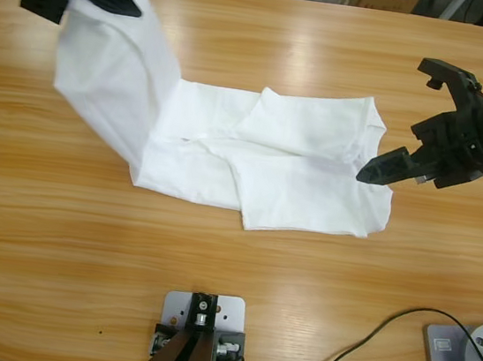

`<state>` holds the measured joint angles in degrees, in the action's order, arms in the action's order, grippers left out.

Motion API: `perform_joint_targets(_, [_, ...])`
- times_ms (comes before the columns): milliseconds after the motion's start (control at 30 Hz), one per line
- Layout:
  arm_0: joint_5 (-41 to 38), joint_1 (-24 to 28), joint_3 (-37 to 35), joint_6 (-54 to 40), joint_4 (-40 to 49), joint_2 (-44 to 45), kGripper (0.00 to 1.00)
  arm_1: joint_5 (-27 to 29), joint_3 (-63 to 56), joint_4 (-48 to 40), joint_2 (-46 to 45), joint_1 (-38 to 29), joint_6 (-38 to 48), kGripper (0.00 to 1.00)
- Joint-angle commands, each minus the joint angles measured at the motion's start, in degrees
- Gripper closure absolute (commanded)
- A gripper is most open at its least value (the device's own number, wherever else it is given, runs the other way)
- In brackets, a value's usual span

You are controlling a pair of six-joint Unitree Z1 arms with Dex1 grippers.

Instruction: Fold clothes

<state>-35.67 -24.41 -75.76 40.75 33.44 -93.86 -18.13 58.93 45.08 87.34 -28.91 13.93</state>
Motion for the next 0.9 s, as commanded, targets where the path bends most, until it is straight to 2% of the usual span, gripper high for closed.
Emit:
perform_joint_targets(33, [1.11, -5.64, -5.64, 1.7, 1.83, -8.71, 1.0, 0.99, -1.99, -0.61, -2.06, 1.63, 0.84, 0.009])
perform_joint_targets(200, [1.92, -9.08, -11.21, 2.16, 4.04, -12.66, 1.0, 2.06, -2.15, -0.54, -2.61, 4.18, 0.57, 0.009])
perform_joint_targets(500, [2.36, -14.51, -16.93, 3.21, 4.83, -19.67, 1.0, 3.63, -2.19, 0.18, -4.42, 8.08, 0.08, 0.009])
perform_joint_targets(900, [2.01, -19.93, -38.67, 2.65, 15.15, -32.89, 1.0, 3.45, -2.33, 0.43, -5.79, 10.51, -0.53, 0.009])
